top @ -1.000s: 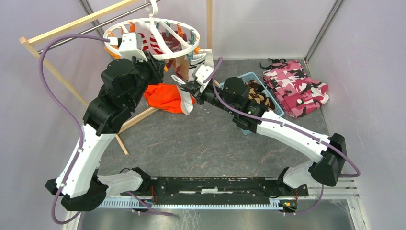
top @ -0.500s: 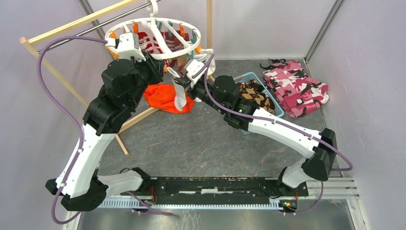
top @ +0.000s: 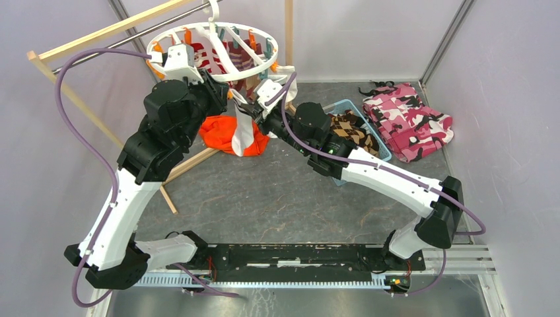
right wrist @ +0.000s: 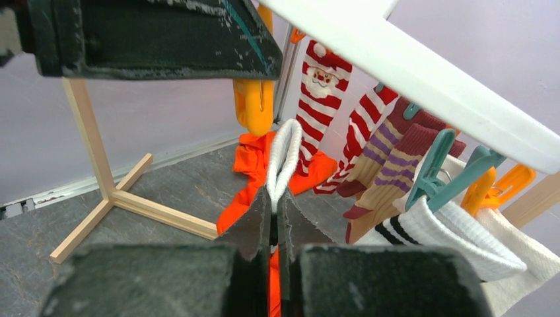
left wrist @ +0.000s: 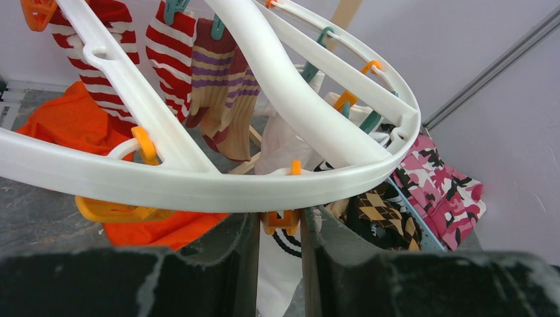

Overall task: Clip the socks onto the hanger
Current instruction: Clamp the sock onto the hanger.

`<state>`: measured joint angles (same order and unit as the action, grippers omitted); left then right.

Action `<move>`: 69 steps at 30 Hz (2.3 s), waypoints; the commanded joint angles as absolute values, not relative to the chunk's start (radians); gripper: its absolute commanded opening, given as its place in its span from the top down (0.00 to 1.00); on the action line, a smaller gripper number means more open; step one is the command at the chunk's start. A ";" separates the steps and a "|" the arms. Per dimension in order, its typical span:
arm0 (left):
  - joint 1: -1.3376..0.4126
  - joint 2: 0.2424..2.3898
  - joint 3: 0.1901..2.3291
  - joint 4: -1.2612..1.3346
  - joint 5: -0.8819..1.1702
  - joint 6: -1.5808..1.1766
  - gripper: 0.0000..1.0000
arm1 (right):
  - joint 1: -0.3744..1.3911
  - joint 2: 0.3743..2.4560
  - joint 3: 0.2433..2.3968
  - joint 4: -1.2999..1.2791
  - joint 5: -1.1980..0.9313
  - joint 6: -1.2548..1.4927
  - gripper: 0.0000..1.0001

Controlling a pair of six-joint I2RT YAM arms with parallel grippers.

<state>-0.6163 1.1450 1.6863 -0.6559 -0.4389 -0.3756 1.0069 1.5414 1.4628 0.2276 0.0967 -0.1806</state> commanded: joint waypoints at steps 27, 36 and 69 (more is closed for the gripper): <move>-0.610 1.140 1.713 -0.617 -0.446 -0.446 0.94 | 1.033 1.552 1.515 0.289 0.095 -0.198 1.00; -0.609 1.138 1.710 -0.620 -0.448 -0.465 0.94 | 1.034 1.544 1.493 0.303 0.103 -0.202 1.00; -0.609 1.134 1.686 -0.613 -0.460 -0.495 0.94 | 1.057 1.559 1.518 0.321 0.117 -0.236 1.00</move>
